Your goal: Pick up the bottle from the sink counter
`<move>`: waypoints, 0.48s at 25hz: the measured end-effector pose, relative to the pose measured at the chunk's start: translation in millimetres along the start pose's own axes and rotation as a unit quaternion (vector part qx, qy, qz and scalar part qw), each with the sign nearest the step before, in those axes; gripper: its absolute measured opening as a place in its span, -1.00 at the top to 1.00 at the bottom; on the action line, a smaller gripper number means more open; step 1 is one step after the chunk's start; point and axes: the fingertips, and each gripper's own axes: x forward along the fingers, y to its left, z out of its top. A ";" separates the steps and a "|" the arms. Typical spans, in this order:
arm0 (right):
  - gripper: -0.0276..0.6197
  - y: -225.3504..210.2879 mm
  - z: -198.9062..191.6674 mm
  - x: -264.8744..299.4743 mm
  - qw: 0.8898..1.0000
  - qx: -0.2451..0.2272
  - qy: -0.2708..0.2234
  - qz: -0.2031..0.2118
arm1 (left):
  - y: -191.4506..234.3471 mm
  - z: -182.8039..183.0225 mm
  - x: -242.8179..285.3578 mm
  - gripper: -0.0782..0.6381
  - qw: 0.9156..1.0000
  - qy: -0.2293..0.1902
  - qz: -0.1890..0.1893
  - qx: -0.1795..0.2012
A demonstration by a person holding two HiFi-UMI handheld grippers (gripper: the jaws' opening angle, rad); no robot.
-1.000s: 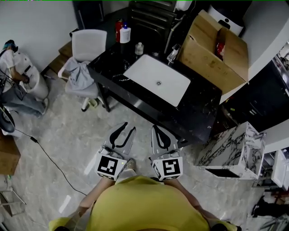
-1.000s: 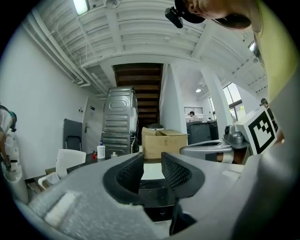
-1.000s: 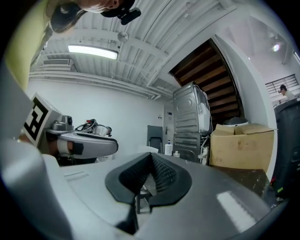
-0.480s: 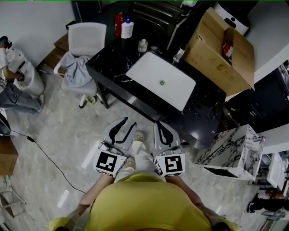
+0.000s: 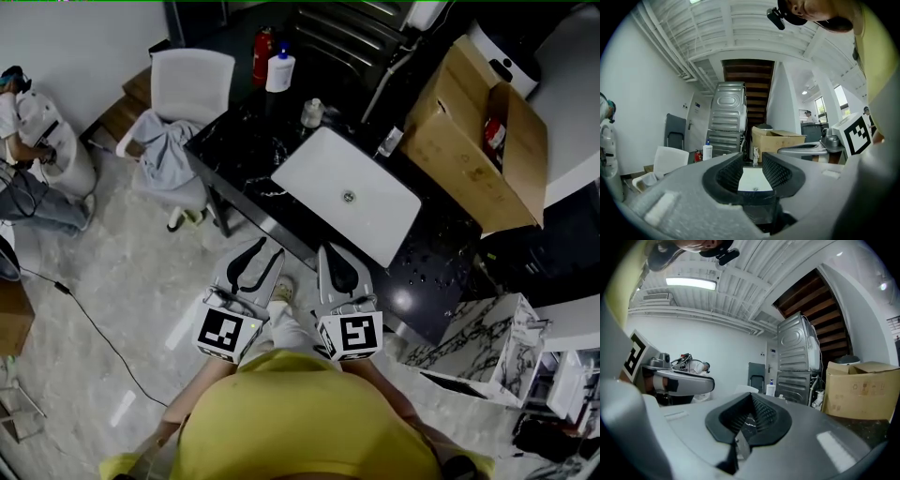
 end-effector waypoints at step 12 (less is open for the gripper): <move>0.91 -76.3 -2.7 144.3 0.999 -0.019 0.003 0.025 | 81.1 11.0 139.5 0.37 1.000 -0.012 -0.006 -0.011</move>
